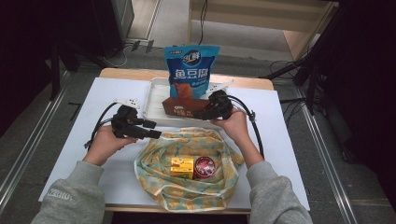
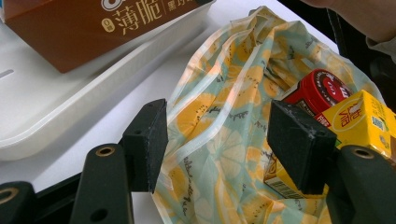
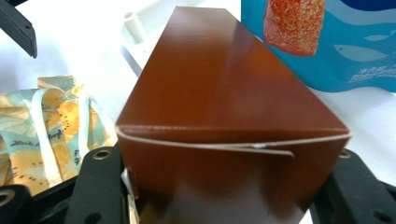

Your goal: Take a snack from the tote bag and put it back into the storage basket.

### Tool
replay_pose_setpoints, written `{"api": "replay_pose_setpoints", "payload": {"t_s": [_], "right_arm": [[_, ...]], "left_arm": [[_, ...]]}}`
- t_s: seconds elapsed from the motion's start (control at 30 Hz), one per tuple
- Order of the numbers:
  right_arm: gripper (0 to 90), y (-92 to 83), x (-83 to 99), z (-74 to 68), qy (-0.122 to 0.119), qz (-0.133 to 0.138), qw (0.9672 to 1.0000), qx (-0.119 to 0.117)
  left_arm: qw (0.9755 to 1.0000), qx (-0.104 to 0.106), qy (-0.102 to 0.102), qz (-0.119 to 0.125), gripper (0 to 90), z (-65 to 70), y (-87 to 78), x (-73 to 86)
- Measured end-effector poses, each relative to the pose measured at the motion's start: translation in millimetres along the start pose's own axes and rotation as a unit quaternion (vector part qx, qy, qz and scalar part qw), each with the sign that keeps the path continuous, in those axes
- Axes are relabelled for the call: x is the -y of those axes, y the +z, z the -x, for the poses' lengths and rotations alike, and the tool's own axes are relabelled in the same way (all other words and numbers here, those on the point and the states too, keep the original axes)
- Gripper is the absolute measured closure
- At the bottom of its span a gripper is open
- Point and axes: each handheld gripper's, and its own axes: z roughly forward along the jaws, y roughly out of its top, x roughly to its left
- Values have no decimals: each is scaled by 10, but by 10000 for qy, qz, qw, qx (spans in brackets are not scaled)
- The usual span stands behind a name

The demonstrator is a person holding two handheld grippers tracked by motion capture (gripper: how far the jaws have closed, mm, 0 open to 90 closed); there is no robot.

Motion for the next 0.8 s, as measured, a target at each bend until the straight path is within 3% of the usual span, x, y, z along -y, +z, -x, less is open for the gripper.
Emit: {"api": "replay_pose_setpoints", "payload": {"t_s": [0.3, 0.53, 0.8], "right_arm": [[429, 84, 25, 45, -143, 70, 9999, 5], [426, 154, 73, 97, -148, -49, 9999, -20], [419, 211, 92, 124, -144, 4, 9999, 3]], "left_arm": [[10000, -1, 9, -37, 387, -7, 6, 3], [10000, -6, 1, -36, 388, -13, 4, 4], [10000, 0, 12, -49, 388, -8, 8, 3]]}}
